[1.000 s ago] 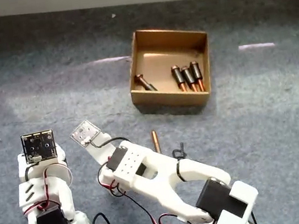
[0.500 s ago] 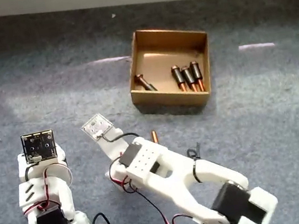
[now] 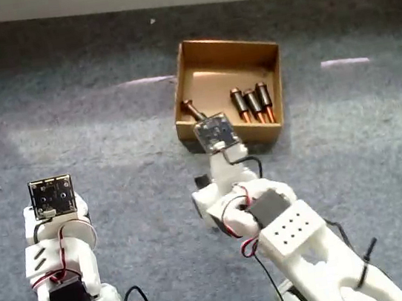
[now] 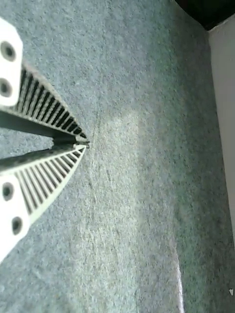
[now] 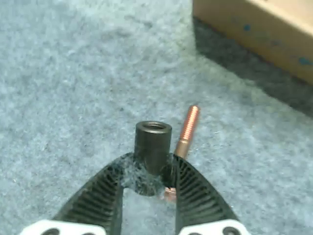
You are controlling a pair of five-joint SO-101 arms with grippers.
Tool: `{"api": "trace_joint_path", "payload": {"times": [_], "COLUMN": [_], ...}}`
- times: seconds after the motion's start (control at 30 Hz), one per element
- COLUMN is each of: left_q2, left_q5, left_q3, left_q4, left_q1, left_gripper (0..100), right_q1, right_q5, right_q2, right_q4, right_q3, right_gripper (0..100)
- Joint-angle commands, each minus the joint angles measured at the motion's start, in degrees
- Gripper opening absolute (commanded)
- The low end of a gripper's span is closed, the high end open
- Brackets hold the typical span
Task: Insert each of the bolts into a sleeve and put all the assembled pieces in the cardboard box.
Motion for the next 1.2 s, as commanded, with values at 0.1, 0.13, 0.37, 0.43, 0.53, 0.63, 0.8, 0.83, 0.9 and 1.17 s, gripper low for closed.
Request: {"api": "trace_joint_path", "payload": {"times": [0.1,0.13,0.37,0.43,0.53,0.63,0.8,0.83,0.9,1.17], "left_q2": [-0.57,-0.57,-0.57,-0.57,-0.57,-0.57,-0.48,-0.57,-0.57,-0.57], "left_q5": [0.70,0.70,0.70,0.70,0.70,0.70,0.70,0.62,0.53,-2.20], "left_q3": [1.10,1.10,1.10,1.10,1.10,1.10,1.10,1.10,0.75,0.48], "left_q4": [-1.23,-1.23,-1.23,-1.23,-1.23,-1.14,-0.88,-0.18,0.70,0.97], "left_q1": [-0.31,-0.31,-0.22,-0.22,-0.22,0.40,3.03,3.30,4.18,9.71], "left_gripper": [1,1,1,1,1,1,1,1,1,1], "right_q1": [8.84,9.98,16.84,19.12,21.32,23.52,28.53,29.41,30.99,36.00], "right_q5": [-0.26,-0.26,-0.26,-0.26,-0.35,-0.35,-0.35,-0.35,-0.44,-0.35], "right_q2": [-20.00,-22.29,-34.42,-38.11,-44.18,-51.12,-60.97,-60.26,-58.86,-60.18], "right_q4": [-0.31,-0.31,-0.40,-0.57,-0.66,-0.31,-0.40,-0.40,-0.40,-0.66], "right_q3": [7.08,8.40,14.99,16.75,19.91,24.13,30.20,30.46,30.37,30.81], "right_gripper": [0.5,0.5,0.5,0.5,0.5,0.5,0.5,0.5,0.5,0.5]}}
